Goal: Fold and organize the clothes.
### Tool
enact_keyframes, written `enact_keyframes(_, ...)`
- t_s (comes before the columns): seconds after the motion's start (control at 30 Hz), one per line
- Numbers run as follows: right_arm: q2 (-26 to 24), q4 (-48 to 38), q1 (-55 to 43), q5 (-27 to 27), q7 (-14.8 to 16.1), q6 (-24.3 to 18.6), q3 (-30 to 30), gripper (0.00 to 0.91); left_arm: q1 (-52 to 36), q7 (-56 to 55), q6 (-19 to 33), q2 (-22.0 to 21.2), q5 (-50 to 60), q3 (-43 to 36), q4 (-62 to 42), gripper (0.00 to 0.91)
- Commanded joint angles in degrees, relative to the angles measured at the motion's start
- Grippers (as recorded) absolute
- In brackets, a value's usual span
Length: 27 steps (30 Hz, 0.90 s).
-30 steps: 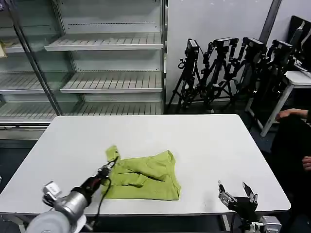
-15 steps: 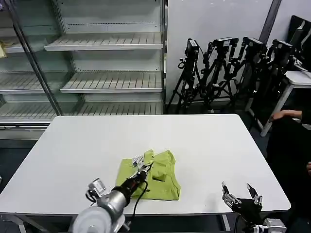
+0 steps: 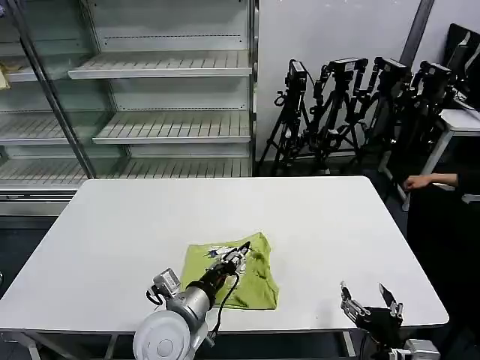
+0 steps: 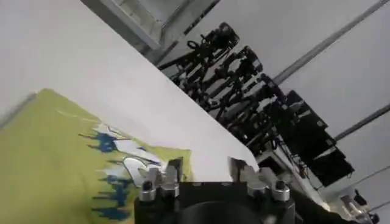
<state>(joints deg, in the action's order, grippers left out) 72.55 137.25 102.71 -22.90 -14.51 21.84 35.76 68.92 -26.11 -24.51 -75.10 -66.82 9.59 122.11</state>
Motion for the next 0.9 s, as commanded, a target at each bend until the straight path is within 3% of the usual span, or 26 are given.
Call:
enact_keyframes(0.03, 0.15, -0.39, -0.40, 0.10, 0.07, -0.03, -0.54, 0.907, 3.22, -0.68, -1.07, 2.38, 1.32, 5.89, 4.80, 0.907)
enact_keyframes(0.2, 0.37, -1.66, -1.29, 0.51, 0.22, -0.25, -1.45, 0.907, 8.80, -0.16, -4.27, 6.69, 7.58, 13.69, 8.94, 0.907)
enact_keyframes(0.43, 0.47, -2.51, -2.80, 0.72, 0.19, -0.27, -2.76, 0.907, 15.54, 3.12, -5.40, 11.60, 9.07, 20.53, 5.53, 0.907)
enact_keyframes(0.9, 0.51, -1.01, 0.03, 0.52, 0.41, -0.75, -0.37, 0.907, 11.13, 5.51, -5.21, 7.52, 7.75, 16.80, -2.99, 0.907)
